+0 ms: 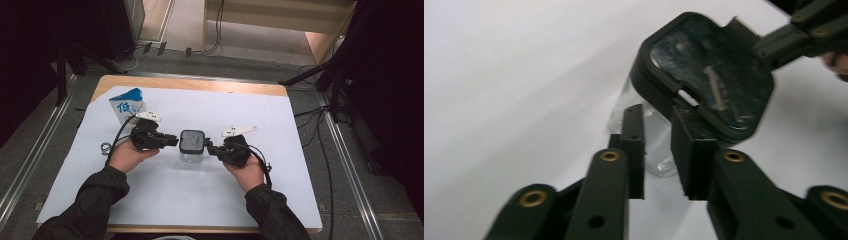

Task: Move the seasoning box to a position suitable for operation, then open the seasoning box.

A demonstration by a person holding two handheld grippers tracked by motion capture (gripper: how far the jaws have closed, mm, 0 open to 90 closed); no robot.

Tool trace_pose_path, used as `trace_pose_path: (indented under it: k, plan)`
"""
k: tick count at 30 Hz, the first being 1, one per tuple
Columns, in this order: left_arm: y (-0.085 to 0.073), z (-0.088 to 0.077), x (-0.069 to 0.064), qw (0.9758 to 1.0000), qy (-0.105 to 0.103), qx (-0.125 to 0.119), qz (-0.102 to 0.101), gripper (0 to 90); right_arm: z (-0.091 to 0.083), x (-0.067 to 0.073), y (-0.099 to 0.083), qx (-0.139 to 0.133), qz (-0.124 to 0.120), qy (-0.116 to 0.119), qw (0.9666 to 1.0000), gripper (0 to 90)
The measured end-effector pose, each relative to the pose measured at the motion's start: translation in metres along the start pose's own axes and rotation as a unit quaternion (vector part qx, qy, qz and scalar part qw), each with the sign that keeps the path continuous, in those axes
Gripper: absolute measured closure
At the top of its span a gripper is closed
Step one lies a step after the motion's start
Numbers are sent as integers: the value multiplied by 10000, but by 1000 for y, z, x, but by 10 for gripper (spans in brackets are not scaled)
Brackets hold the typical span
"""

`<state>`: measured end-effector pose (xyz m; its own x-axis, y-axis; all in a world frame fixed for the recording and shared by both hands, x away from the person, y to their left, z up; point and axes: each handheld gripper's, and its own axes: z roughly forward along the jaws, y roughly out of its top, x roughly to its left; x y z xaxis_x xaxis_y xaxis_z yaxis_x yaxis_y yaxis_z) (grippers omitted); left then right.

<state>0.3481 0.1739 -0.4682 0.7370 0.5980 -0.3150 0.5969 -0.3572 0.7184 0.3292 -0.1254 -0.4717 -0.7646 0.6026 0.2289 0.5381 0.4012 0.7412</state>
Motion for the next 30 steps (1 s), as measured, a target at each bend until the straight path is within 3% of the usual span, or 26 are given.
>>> trace_pose_path:
  k: [2, 4, 8, 11, 14, 16, 21, 23, 30]
  plan:
    - [-1, -3, 2, 9999, -79, 62, 102, 697, -5, -3, 0, -34, 38, -17, 10000, 900]
    - [-1, -5, 2, 9993, -136, 0, 358, 619, -8, -6, -1, -67, 91, -56, 9999, 900]
    - [-2, -7, 0, 9959, -383, -47, 818, 434, -13, -12, -2, -80, 130, -87, 9998, 900]
    - [-1, -5, -1, 9947, -489, -22, 901, 329, -15, -16, -3, -70, 170, -94, 9998, 900]
    - [1, -3, 0, 9947, -642, -66, 795, 203, -15, -18, -4, -45, 209, -75, 9997, 900]
    - [1, -2, 0, 9930, -827, -24, 848, 185, -15, -18, -4, -41, 215, -67, 9997, 900]
    - [1, 1, 0, 9931, -745, 82, 900, 151, -12, -19, -3, -26, 183, 7, 9998, 900]
    - [4, 2, -1, 9922, -704, 153, 1013, 149, -10, -20, -3, -9, 169, 9, 9999, 900]
    - [13, 6, 2, 9879, -947, 163, 1213, 143, -10, -25, -2, 3, 230, 61, 9997, 900]
